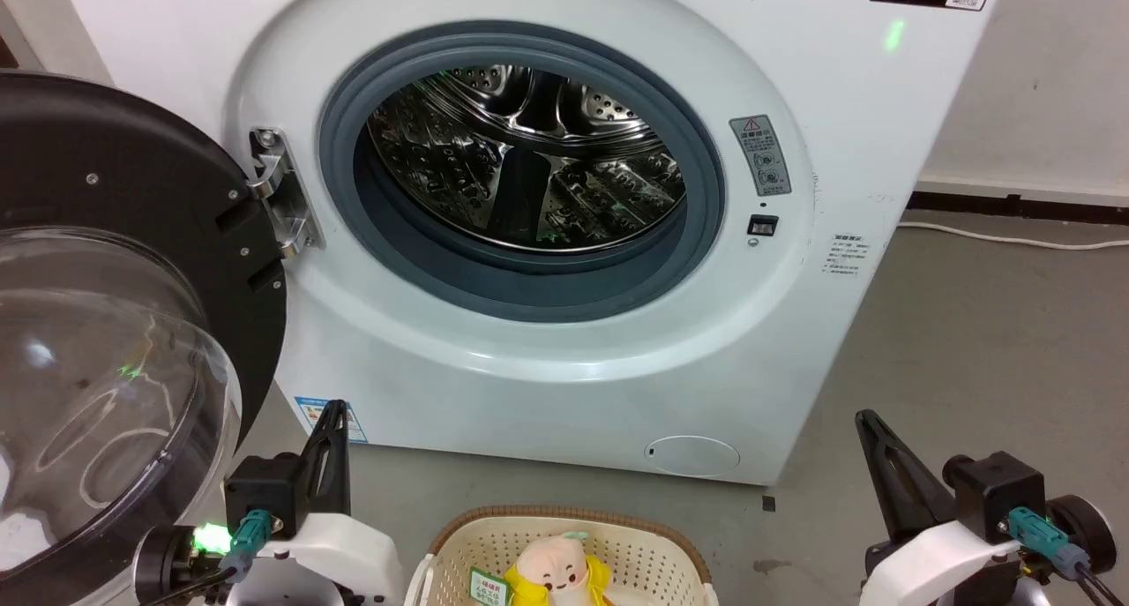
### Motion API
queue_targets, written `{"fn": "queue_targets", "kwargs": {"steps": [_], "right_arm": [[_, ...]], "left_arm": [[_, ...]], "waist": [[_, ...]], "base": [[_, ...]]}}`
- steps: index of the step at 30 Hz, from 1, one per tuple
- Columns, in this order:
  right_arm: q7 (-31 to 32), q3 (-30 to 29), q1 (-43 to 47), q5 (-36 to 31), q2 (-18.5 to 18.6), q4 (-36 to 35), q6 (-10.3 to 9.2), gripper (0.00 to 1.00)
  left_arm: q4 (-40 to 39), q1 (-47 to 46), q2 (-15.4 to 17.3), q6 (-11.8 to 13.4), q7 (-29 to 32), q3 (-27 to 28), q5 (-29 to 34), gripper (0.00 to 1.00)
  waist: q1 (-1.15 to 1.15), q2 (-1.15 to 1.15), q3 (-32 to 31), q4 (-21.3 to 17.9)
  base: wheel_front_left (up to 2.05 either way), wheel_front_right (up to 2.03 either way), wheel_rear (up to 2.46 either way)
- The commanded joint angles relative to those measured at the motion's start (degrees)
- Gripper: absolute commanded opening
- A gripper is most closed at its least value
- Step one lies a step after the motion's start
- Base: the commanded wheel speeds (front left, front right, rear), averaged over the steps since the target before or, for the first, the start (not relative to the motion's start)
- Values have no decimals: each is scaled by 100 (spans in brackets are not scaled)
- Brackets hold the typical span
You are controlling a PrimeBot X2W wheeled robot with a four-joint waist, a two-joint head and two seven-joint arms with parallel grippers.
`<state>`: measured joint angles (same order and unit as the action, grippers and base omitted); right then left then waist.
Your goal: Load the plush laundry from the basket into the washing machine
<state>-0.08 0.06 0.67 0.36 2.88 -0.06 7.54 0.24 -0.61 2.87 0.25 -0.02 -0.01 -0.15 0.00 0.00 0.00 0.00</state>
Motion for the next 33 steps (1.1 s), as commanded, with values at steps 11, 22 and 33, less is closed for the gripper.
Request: {"fn": "queue_targets", "kwargs": {"steps": [11,22,33], "right_arm": [[-6,4,3,11,0,-2,0,100],[-137,-39,-33,115,0,-58,0,100],[-256,-47,-193,270,0,-134,-1,100]], "left_arm": [[0,-1,-1,10,-6,-4,-2,100],[55,-34,-1,43,-138,-82,-40,100],[407,-280,89,-1,-258,-188,-12,100]], "waist": [[0,0,1,0],[0,0,162,-65],[0,0,572,-263]], "base": [[0,0,0],[0,0,0],[0,0,0]]}}
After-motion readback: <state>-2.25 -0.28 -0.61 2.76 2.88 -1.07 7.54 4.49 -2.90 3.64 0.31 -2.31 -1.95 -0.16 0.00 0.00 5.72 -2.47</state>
